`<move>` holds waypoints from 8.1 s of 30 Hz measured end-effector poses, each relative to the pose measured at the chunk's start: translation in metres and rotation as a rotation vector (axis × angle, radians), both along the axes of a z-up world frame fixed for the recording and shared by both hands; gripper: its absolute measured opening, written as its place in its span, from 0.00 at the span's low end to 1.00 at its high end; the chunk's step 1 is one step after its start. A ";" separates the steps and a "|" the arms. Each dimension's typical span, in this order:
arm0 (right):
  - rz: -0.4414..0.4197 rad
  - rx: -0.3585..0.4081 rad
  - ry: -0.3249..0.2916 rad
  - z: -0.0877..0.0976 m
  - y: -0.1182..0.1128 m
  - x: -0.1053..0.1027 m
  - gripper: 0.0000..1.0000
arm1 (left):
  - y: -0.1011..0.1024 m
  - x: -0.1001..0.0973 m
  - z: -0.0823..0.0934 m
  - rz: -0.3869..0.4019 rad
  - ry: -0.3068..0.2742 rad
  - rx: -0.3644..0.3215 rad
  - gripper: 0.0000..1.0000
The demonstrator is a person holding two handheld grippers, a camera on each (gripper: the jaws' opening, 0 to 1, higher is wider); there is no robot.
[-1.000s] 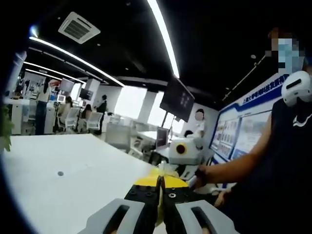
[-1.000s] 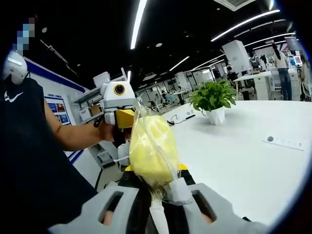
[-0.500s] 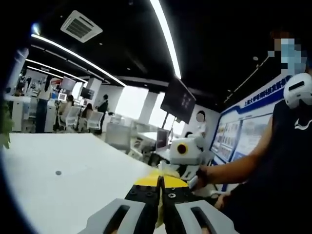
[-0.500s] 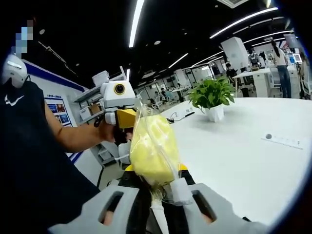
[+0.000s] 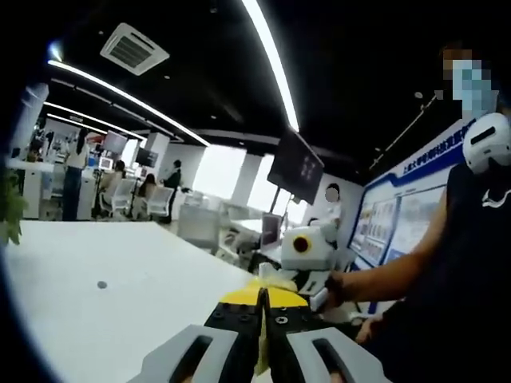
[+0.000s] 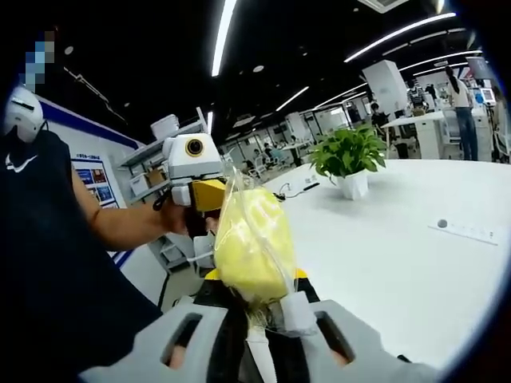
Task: Compare the silicone blocks by pressing each to a similar depth, holding the contact briefly, and releasing to observe deformation and rebound differences across the visible hardness samples.
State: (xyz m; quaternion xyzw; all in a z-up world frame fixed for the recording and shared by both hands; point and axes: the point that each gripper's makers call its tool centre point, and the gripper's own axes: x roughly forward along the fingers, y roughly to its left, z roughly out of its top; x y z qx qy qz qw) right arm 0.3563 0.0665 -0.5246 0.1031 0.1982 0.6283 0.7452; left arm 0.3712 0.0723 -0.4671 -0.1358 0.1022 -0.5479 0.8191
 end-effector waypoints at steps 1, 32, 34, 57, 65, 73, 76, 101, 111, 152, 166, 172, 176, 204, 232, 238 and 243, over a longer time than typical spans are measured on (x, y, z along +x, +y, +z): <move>-0.002 0.005 0.005 0.000 0.000 0.000 0.02 | 0.000 0.000 0.000 0.003 0.001 -0.001 0.00; 0.011 -0.008 0.019 0.012 -0.013 0.001 0.00 | -0.014 0.001 0.014 -0.024 -0.019 -0.006 0.00; -0.002 0.010 0.012 0.013 -0.012 0.002 0.01 | -0.012 0.002 0.014 -0.028 -0.030 -0.003 0.00; -0.180 0.044 -0.170 0.003 -0.002 0.038 0.79 | 0.019 0.020 0.019 0.080 0.072 -0.104 0.00; -0.364 0.047 -0.213 -0.001 -0.041 0.067 0.97 | 0.033 0.027 0.019 0.108 0.092 -0.137 0.00; -0.548 -0.091 -0.197 -0.028 -0.099 0.088 0.97 | 0.040 0.038 0.003 0.147 0.167 -0.151 0.00; -0.525 -0.168 -0.276 -0.047 -0.112 0.080 0.97 | 0.041 0.040 -0.002 0.157 0.196 -0.163 0.00; -0.560 -0.344 -0.152 -0.137 -0.182 0.021 0.97 | 0.044 0.043 -0.064 0.193 0.431 -0.264 0.00; -0.561 -0.336 -0.146 -0.130 -0.179 0.021 0.97 | 0.050 0.045 -0.097 0.244 0.514 -0.304 0.00; -0.618 -0.375 -0.124 -0.137 -0.188 0.011 0.97 | 0.108 0.070 -0.264 0.454 0.679 0.016 0.00; -0.623 -0.427 -0.092 -0.154 -0.198 0.009 0.97 | 0.107 0.063 -0.292 0.468 0.626 0.175 0.00; -0.633 -0.423 -0.069 -0.159 -0.201 0.010 0.97 | 0.109 0.060 -0.304 0.482 0.618 0.248 0.00; -0.627 -0.429 -0.063 -0.163 -0.200 0.008 0.97 | 0.111 0.059 -0.312 0.493 0.603 0.288 0.00; -0.648 -0.423 -0.084 -0.158 -0.204 0.026 0.97 | 0.147 0.046 -0.246 0.565 0.260 0.293 0.88; -0.591 -0.418 -0.072 -0.183 -0.199 0.017 0.97 | 0.173 -0.024 -0.211 0.612 0.186 0.371 1.00; -0.576 -0.429 -0.066 -0.185 -0.197 0.017 0.97 | 0.170 -0.022 -0.212 0.610 0.198 0.357 1.00; -0.572 -0.403 -0.083 -0.178 -0.192 0.019 0.97 | 0.154 -0.021 -0.205 0.576 0.192 0.311 1.00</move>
